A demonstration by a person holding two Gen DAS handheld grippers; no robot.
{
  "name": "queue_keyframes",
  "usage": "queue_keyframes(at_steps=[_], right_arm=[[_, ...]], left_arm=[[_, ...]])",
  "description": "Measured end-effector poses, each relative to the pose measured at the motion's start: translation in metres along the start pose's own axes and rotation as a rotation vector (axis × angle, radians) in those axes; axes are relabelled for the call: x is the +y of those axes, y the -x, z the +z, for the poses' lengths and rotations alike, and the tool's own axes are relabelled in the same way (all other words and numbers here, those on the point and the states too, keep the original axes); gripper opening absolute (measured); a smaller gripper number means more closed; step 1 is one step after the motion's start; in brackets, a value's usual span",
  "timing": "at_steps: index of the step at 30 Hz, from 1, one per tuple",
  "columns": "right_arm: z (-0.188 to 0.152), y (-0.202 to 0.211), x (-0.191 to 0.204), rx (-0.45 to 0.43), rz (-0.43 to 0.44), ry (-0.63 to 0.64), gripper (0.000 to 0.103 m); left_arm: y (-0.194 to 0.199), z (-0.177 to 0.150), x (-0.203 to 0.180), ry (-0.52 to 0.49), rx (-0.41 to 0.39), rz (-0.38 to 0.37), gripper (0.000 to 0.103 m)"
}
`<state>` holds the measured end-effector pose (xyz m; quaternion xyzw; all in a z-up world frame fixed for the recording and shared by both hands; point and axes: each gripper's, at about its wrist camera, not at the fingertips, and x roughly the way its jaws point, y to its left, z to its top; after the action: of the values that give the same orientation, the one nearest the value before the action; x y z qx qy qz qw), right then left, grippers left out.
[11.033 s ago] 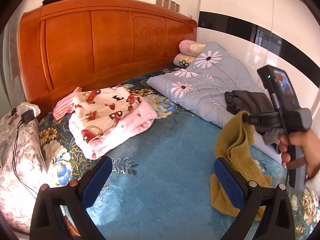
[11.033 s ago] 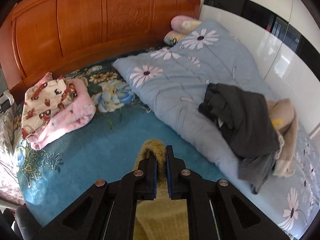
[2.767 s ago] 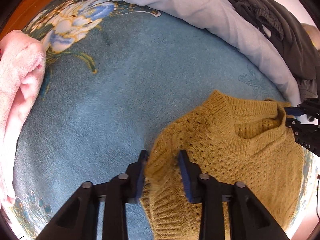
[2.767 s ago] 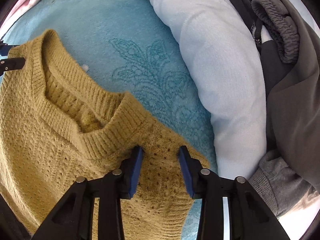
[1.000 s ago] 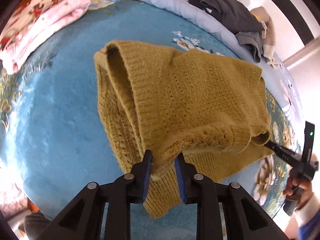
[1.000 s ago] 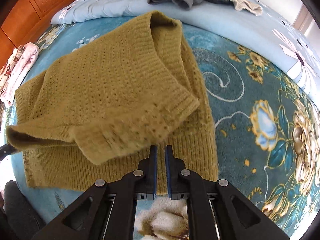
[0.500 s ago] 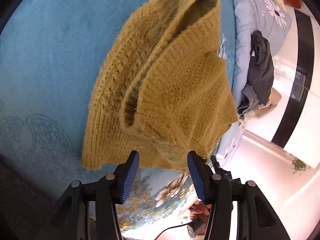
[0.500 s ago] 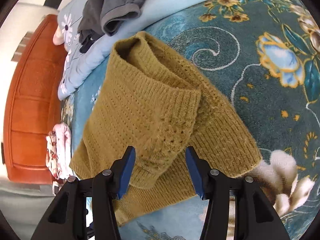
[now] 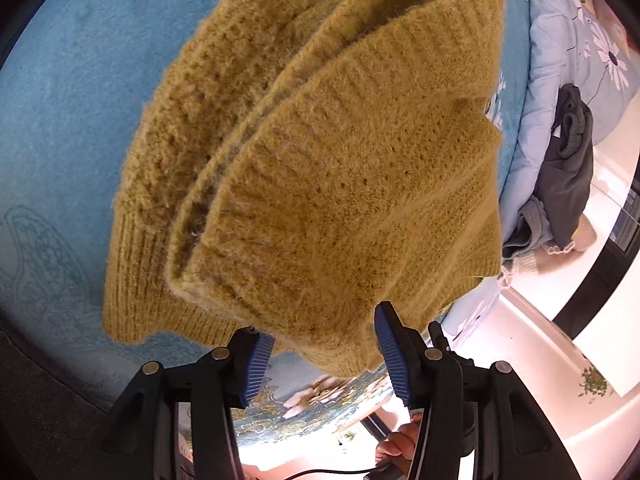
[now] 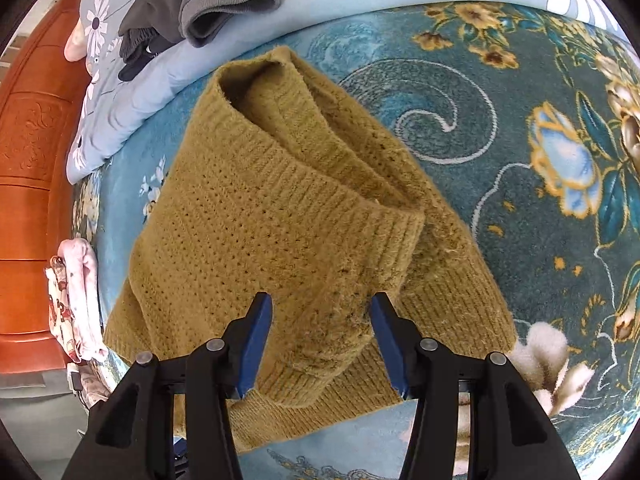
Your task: Fold clothes
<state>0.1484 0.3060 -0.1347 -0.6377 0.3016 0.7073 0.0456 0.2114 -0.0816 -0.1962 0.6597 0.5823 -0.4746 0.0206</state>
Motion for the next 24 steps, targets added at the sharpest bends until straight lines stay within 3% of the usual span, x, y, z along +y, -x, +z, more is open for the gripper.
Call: queue_keyframes(at_steps=[3, 4, 6, 7, 8, 11, 13, 17, 19, 21, 22, 24], right_arm=[[0.001, -0.012, 0.004, 0.033, -0.032, -0.009, 0.052], [0.000, -0.015, 0.005, 0.040, -0.043, -0.015, 0.044], [-0.002, -0.016, 0.003, 0.041, -0.047, -0.029, 0.027], [-0.003, -0.015, 0.001, 0.039, -0.036, -0.030, 0.014], [-0.005, -0.014, 0.000, 0.037, -0.026, -0.032, 0.010], [-0.006, -0.009, -0.004, 0.036, 0.050, -0.051, 0.010], [0.001, 0.003, -0.001, 0.018, 0.174, -0.074, 0.009], [0.022, 0.061, 0.025, -0.120, 0.418, -0.021, 0.009], [0.029, 0.101, 0.045, -0.223, 0.542, 0.047, 0.009], [0.020, 0.124, 0.052, -0.297, 0.556, 0.122, 0.009], [0.015, 0.133, 0.054, -0.330, 0.552, 0.160, 0.009], [0.003, 0.116, 0.038, -0.284, 0.461, 0.173, 0.009]], left_arm=[[0.001, 0.000, 0.004, 0.009, -0.012, -0.003, 0.052], [0.002, 0.000, 0.005, 0.009, -0.017, -0.005, 0.050], [0.004, 0.004, 0.006, 0.009, -0.030, -0.004, 0.032], [0.005, 0.004, 0.007, 0.009, -0.038, 0.002, 0.026], [0.006, 0.004, 0.008, 0.006, -0.046, 0.010, 0.017], [0.014, 0.004, 0.002, -0.014, -0.074, 0.036, 0.010], [0.027, 0.003, -0.022, -0.092, -0.097, 0.017, 0.010], [0.082, -0.015, -0.097, -0.368, -0.219, -0.148, 0.010], [0.110, -0.026, -0.110, -0.468, -0.284, -0.190, 0.010], [0.135, -0.035, -0.120, -0.561, -0.346, -0.220, 0.010], [0.130, -0.036, -0.112, -0.572, -0.357, -0.178, 0.010], [0.099, -0.024, -0.082, -0.506, -0.321, -0.053, 0.010]])
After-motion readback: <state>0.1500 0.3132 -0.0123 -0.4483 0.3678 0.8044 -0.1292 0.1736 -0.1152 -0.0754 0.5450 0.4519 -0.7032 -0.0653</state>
